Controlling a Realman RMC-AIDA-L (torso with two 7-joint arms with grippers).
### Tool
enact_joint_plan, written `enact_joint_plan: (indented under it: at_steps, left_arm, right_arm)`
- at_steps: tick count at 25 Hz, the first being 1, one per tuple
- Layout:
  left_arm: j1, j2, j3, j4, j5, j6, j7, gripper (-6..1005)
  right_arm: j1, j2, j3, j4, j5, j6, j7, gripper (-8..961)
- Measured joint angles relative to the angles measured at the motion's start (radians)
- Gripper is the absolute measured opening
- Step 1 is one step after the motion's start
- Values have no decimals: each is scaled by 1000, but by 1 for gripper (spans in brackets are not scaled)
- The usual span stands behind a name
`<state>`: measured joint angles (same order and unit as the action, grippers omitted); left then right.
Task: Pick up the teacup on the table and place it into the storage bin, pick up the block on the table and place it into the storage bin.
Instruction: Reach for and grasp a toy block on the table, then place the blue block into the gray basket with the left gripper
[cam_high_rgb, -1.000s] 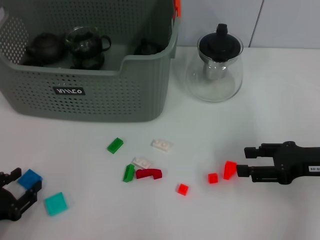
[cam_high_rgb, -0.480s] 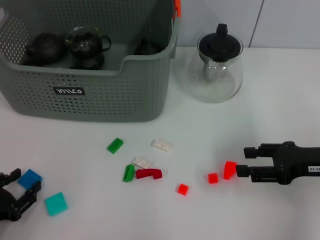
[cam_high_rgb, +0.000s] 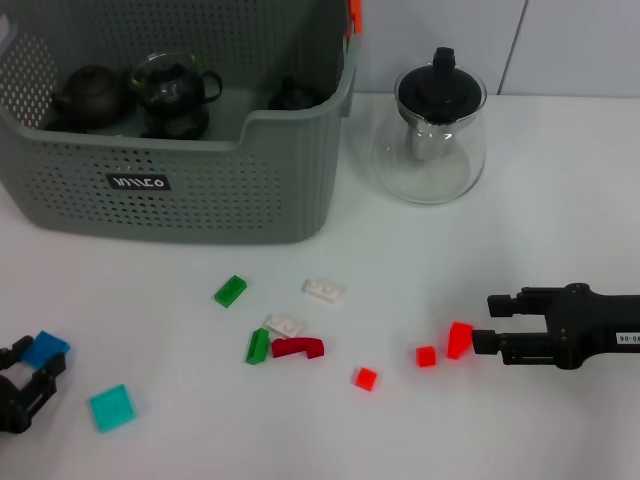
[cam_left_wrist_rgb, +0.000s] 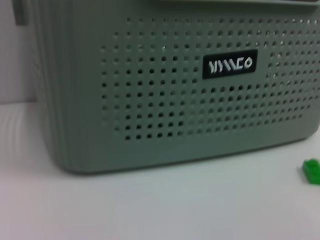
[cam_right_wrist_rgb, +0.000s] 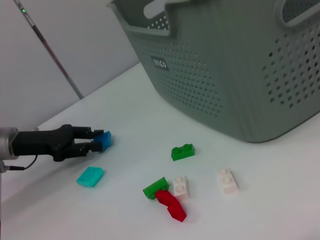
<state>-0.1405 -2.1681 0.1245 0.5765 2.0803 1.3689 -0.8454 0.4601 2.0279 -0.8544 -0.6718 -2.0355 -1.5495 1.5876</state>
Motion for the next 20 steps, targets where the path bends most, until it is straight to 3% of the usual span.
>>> enact_joint_plan:
  at_steps: [3, 5, 8, 9, 10, 13, 20]
  left_arm:
    - [4, 2, -24, 19, -1, 84, -24, 405]
    - [1, 9, -68, 42, -4, 195, -73, 405]
    - [-26, 33, -157, 64, -16, 389, -167, 405]
    - [-62, 57, -230, 66, -34, 515, -259, 405]
    - [-62, 57, -230, 66, -34, 515, -259, 405]
    - [-116, 88, -275, 67, -76, 612, -421, 406]
    - [-275, 134, -225, 66, -112, 634, -664, 406]
  right_arm:
    - [0, 0, 0, 1, 0, 0, 0, 737]
    - [-1, -1, 0, 2, 0, 0, 0, 737]
    - [-1, -3, 0, 2, 0, 0, 0, 737]
    - [0, -3, 0, 1, 0, 0, 0, 737]
    - [0, -3, 0, 2, 0, 0, -1, 737]
    - [1, -4, 0, 1, 0, 1, -1, 737]
    - [2, -3, -1, 1, 0, 9, -2, 738]
